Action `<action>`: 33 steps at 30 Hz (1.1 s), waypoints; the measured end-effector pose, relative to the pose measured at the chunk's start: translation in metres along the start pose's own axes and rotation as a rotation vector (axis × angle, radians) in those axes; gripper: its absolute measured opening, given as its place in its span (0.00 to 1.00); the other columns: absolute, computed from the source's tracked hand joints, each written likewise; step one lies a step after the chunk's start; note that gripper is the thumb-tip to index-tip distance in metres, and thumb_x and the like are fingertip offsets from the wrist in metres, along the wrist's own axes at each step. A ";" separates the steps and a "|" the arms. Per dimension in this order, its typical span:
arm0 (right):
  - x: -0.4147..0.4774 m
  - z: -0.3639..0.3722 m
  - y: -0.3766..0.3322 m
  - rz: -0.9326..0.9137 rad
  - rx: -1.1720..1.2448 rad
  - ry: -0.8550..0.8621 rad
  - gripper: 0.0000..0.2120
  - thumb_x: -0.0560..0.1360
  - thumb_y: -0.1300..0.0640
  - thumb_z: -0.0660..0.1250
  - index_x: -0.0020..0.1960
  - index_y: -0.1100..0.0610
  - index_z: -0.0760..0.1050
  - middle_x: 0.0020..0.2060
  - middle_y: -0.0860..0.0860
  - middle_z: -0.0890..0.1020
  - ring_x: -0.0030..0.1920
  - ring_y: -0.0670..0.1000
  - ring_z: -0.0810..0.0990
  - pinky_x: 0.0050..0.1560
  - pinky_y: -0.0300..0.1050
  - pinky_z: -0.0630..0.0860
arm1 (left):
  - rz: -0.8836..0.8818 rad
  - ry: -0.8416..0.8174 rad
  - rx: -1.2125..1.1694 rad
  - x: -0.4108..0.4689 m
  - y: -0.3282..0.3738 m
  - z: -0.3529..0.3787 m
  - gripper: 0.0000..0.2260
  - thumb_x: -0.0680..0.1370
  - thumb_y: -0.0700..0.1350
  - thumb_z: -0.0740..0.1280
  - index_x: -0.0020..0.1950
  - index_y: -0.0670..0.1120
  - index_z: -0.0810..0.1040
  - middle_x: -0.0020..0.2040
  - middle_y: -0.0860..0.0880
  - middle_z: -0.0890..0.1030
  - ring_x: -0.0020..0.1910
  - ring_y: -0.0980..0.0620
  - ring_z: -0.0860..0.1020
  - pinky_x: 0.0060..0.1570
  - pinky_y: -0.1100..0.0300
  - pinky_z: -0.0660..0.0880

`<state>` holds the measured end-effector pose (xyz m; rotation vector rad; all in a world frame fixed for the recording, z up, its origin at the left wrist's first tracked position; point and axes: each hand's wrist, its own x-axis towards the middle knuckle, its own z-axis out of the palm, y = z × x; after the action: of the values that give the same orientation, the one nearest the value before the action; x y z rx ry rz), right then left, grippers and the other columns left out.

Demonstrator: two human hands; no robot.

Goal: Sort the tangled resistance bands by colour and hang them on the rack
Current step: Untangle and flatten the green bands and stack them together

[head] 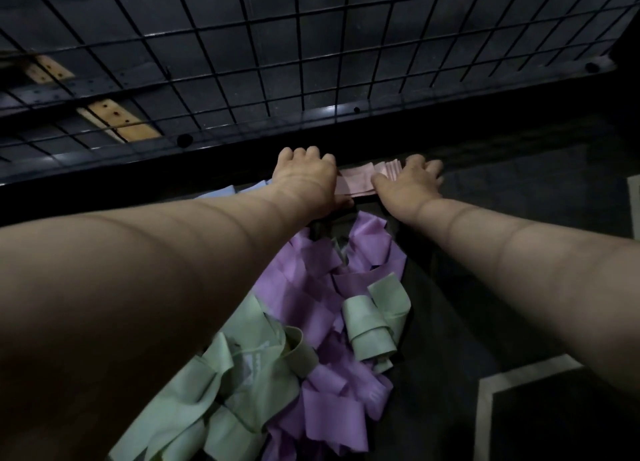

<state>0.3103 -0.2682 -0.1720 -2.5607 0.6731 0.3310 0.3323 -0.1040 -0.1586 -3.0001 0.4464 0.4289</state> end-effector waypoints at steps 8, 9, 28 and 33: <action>-0.050 0.011 0.021 -0.318 0.022 0.179 0.22 0.73 0.54 0.67 0.64 0.59 0.68 0.66 0.60 0.65 0.66 0.63 0.66 0.68 0.55 0.64 | 0.034 0.065 -0.045 -0.028 -0.014 -0.007 0.29 0.76 0.65 0.65 0.70 0.48 0.71 0.66 0.43 0.73 0.66 0.40 0.71 0.64 0.47 0.64; -0.057 0.010 0.021 -0.441 0.040 0.168 0.19 0.73 0.56 0.67 0.62 0.59 0.70 0.64 0.60 0.68 0.64 0.62 0.68 0.67 0.55 0.66 | 0.041 0.109 -0.084 -0.037 -0.016 -0.008 0.26 0.77 0.62 0.65 0.69 0.48 0.73 0.66 0.43 0.74 0.65 0.40 0.72 0.64 0.48 0.64; -0.205 -0.005 -0.032 -0.715 -0.370 -0.573 0.10 0.74 0.54 0.68 0.40 0.52 0.66 0.38 0.50 0.76 0.43 0.55 0.77 0.39 0.45 0.69 | -0.177 -0.183 -0.431 -0.306 -0.052 0.064 0.20 0.80 0.57 0.60 0.69 0.51 0.73 0.66 0.50 0.74 0.67 0.46 0.71 0.68 0.50 0.63; -0.244 -0.053 -0.061 -0.479 0.130 -0.582 0.06 0.76 0.64 0.59 0.48 0.56 0.73 0.37 0.59 0.80 0.31 0.54 0.80 0.36 0.50 0.80 | -0.261 -0.184 -0.574 -0.331 -0.045 0.009 0.21 0.79 0.55 0.62 0.72 0.52 0.71 0.68 0.48 0.75 0.67 0.44 0.73 0.69 0.53 0.64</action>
<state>0.1399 -0.1502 -0.0207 -2.2370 -0.1264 0.7842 0.0394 0.0309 -0.0713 -3.4330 -0.1115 0.9349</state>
